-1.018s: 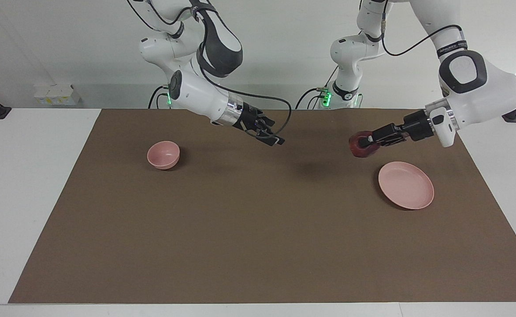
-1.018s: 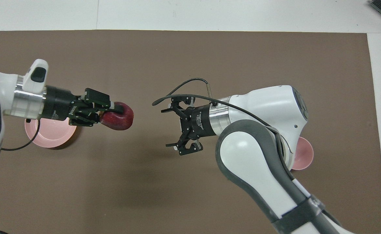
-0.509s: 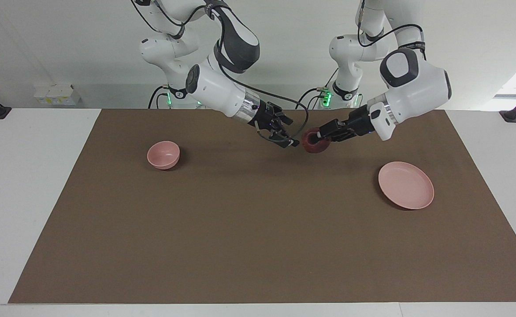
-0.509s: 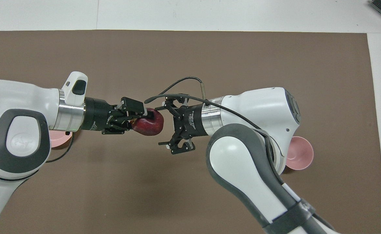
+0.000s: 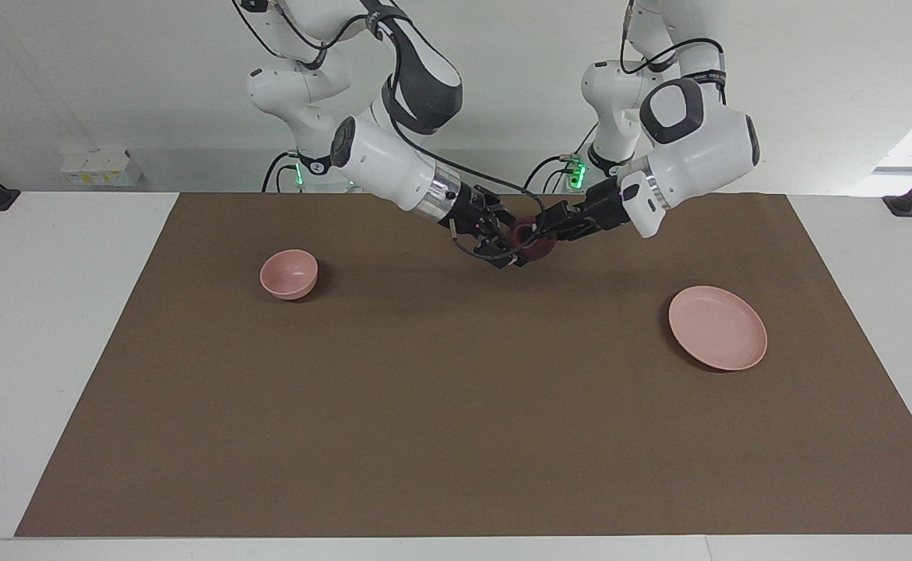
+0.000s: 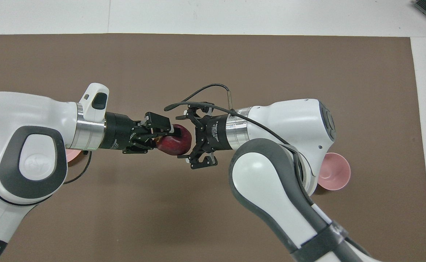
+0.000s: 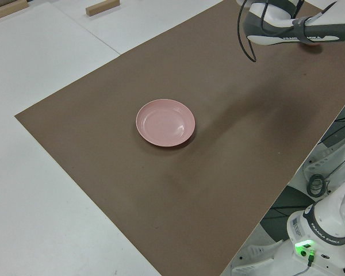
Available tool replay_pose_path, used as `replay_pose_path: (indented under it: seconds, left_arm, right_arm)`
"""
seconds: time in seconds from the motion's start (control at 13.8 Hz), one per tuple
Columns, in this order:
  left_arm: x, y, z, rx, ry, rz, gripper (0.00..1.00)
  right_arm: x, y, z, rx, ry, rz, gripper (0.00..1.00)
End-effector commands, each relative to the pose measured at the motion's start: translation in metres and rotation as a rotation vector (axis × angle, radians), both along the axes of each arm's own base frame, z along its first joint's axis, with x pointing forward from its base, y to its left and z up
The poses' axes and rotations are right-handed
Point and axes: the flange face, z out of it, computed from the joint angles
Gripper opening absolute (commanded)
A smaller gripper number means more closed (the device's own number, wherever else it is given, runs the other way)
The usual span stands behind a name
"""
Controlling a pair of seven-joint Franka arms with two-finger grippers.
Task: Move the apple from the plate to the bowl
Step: 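Grasp the apple with the right gripper while the left gripper opens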
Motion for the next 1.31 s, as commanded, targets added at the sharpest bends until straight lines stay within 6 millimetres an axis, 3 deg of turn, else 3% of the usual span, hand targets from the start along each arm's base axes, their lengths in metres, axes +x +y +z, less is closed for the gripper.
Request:
replay_pose_path:
  seconds: [0.0,0.07,0.15,0.36,0.44,0.58,0.65,0.95,1.24]
  left_arm:
    - [-0.014,-0.008,0.007,-0.015,0.014,0.000,0.00]
    - [-0.014,-0.008,0.008,-0.018,0.015,-0.001,0.00]
    - [-0.014,-0.008,0.010,-0.018,0.016,-0.002,0.00]
    - [-0.014,-0.008,0.015,-0.019,0.027,0.013,0.00]
    - [-0.013,-0.006,0.018,-0.021,0.022,0.013,0.04]
    - [-0.008,-0.003,0.029,-0.025,0.015,0.031,0.84]
    - [-0.007,-0.003,0.036,-0.019,0.023,0.049,1.00]
    - [-0.002,0.015,0.062,0.099,-0.027,0.061,1.00]
    - [0.008,0.070,0.084,0.349,-0.118,0.007,1.00]
  right_arm:
    - [0.001,0.005,0.001,-0.003,-0.010,-0.034,0.58]
    - [0.001,0.005,0.000,-0.006,-0.006,-0.032,0.18]
    - [0.002,0.004,0.000,-0.012,-0.010,-0.027,0.00]
    - [0.002,0.002,0.000,-0.022,-0.013,-0.018,0.00]
    - [0.002,0.000,0.003,-0.024,-0.013,-0.014,0.00]
    - [0.003,-0.011,0.007,-0.041,0.000,0.023,0.00]
    - [0.003,-0.021,0.014,-0.054,-0.003,0.043,0.00]
    - [0.005,-0.053,0.028,-0.133,-0.064,0.178,0.00]
    - [0.006,-0.097,0.042,-0.268,-0.148,0.340,0.00]
